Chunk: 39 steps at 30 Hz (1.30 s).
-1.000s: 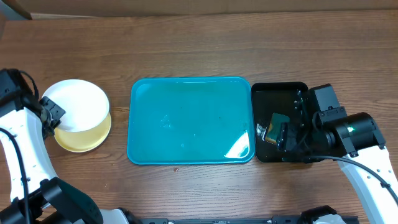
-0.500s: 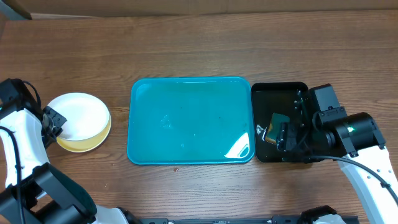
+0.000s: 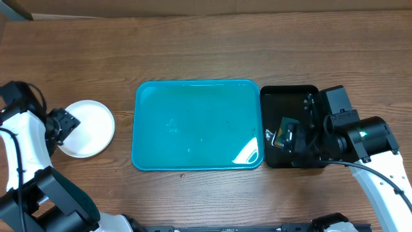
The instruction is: Clean dirty plates on tray and stack at the side
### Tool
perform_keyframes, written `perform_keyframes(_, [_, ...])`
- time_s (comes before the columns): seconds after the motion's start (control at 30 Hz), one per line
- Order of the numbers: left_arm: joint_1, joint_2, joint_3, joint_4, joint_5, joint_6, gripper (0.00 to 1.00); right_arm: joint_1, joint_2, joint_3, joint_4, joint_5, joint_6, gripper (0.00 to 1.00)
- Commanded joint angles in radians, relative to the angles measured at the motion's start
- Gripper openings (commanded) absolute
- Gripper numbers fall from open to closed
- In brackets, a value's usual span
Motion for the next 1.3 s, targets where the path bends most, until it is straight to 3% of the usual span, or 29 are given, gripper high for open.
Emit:
perform_keyframes(0.0, [-0.093, -0.087, -0.008, 0.001, 0.121, 0.039, 0.81, 0.006, -0.005, -0.006, 0.091, 0.006, 0.000, 0.93])
perform_keyframes(0.17, [-0.300, -0.158, -0.008, -0.019, 0.129, 0.122, 0.86, 0.006, 0.017, -0.006, 0.287, -0.003, -0.077, 0.99])
perform_keyframes(0.23, [-0.399, -0.166, -0.008, -0.075, 0.128, 0.144, 1.00, 0.006, 0.049, -0.006, 0.349, -0.029, -0.153, 1.00])
perform_keyframes(0.37, [-0.539, -0.162, -0.008, -0.239, 0.127, 0.143, 1.00, 0.005, 0.135, -0.006, 0.357, -0.035, -0.240, 1.00])
perform_keyframes(0.63, [-0.605, -0.201, -0.019, -0.441, 0.129, 0.166, 1.00, -0.005, 0.146, -0.006, 0.242, -0.017, -0.098, 1.00])
perform_keyframes(0.9, [-0.605, -0.548, -0.200, -0.302, 0.178, 0.193, 1.00, -0.005, -0.093, -0.069, 0.246, 0.028, -0.083, 1.00])
perform_keyframes(1.1, [-0.604, -0.942, -0.321, -0.159, 0.180, 0.225, 1.00, -0.005, -0.417, -0.250, 0.301, 0.038, -0.069, 1.00])
perform_keyframes(1.27, [-0.604, -1.142, -0.338, -0.082, 0.173, 0.213, 0.99, -0.005, -0.592, -0.284, 0.271, 0.043, -0.069, 1.00])
